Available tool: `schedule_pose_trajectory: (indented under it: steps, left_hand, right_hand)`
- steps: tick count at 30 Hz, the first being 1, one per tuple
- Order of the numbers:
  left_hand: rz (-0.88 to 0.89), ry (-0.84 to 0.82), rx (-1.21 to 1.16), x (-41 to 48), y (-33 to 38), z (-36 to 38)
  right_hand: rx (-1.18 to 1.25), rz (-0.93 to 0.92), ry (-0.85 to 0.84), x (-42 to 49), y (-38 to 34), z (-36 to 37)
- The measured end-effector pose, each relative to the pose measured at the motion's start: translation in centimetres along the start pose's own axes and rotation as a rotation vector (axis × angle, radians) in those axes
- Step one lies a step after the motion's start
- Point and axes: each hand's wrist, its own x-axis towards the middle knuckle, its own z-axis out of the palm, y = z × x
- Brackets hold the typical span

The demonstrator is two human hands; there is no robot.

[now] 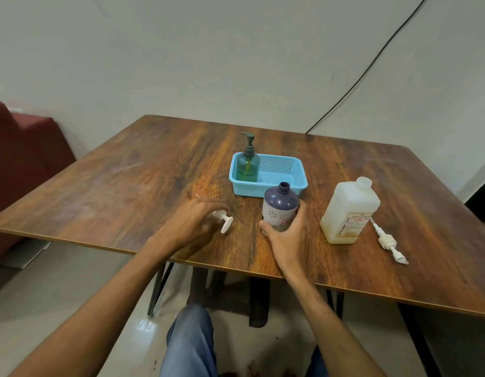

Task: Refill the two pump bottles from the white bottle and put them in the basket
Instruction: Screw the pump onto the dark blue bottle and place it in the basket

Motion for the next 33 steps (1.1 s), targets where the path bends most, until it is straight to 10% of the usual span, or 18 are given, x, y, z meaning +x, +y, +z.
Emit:
schedule_pose_trajectory:
  steps: [9,18,33]
  left_hand:
    - [-0.1,0.535,-0.498,4.7,6.8,-6.4]
    - [-0.075,0.638,-0.843,10.1,13.2,-10.1]
    - [-0.228,0.636,-0.757,11.2,13.2,-5.7]
  right_hand:
    - [-0.038,-0.024,-0.023,0.3,-0.5,-0.8]
    - [-0.115,-0.084,0.001,-0.1,-1.1,-1.3]
    - [-0.141,-0.08,-0.009,-0.1,-1.4,-1.5]
